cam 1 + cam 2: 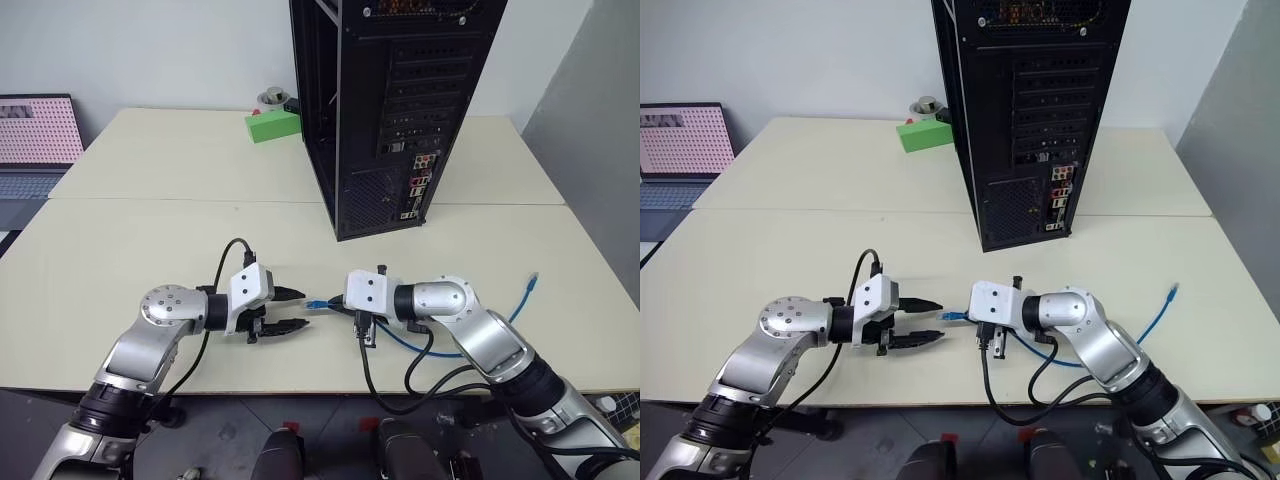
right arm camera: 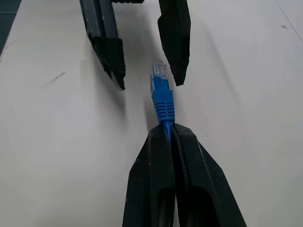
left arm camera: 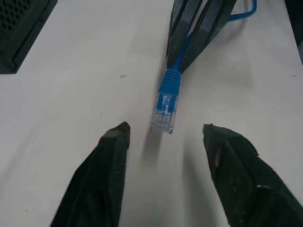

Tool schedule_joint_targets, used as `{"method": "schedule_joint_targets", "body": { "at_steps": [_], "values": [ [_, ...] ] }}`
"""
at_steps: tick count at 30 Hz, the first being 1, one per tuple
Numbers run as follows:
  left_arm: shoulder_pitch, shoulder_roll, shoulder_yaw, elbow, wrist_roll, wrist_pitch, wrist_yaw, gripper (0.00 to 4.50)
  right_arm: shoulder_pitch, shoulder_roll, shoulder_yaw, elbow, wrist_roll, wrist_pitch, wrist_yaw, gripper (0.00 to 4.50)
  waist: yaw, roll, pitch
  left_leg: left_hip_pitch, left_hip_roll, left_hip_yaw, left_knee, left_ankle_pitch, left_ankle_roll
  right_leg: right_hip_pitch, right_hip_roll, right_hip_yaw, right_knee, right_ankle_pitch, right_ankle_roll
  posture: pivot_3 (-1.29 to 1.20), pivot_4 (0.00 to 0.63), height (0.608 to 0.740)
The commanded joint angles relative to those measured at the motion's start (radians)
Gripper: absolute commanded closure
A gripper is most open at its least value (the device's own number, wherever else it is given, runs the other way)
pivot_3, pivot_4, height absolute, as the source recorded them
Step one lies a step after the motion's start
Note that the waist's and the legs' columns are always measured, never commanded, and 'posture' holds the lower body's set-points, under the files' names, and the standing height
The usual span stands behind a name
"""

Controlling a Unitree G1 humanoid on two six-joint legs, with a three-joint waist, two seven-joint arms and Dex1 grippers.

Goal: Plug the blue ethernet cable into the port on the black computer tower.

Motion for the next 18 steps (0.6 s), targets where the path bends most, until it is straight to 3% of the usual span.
{"method": "schedule_joint_targets", "body": {
  "at_steps": [1, 7, 13, 18],
  "values": [
    [-0.018, -0.010, -0.003, -0.013, 0.005, -0.015, 0.005, 3.05, -0.013, -0.004, -0.022, -0.049, 0.002, 0.000, 0.004, 4.50, 0.000, 0.000, 0.000, 0.000, 0.000, 0.000, 0.000, 0.000, 0.000, 0.000, 0.000, 0.000, 0.000, 0.000, 0.000, 0.00, 0.150, 0.740],
    [-0.027, -0.030, -0.012, -0.005, 0.017, -0.022, 0.014, 4.23, -0.017, -0.008, -0.019, -0.049, 0.000, -0.001, 0.011, 4.50, 0.000, 0.000, 0.000, 0.000, 0.000, 0.000, 0.000, 0.000, 0.000, 0.000, 0.000, 0.000, 0.000, 0.000, 0.000, 0.00, 0.150, 0.740],
    [-0.025, -0.035, -0.018, 0.001, 0.028, -0.039, 0.008, 4.23, -0.012, -0.015, -0.017, -0.053, 0.011, 0.008, 0.026, 4.50, 0.000, 0.000, 0.000, 0.000, 0.000, 0.000, 0.000, 0.000, 0.000, 0.000, 0.000, 0.000, 0.000, 0.000, 0.000, 0.00, 0.150, 0.740],
    [-0.018, -0.036, -0.030, 0.022, 0.057, -0.108, 0.003, 4.23, -0.003, -0.049, -0.025, -0.065, 0.016, 0.001, 0.058, 3.45, 0.000, 0.000, 0.000, 0.000, 0.000, 0.000, 0.000, 0.000, 0.000, 0.000, 0.000, 0.000, 0.000, 0.000, 0.000, 0.00, 0.150, 0.740]
  ]
}}
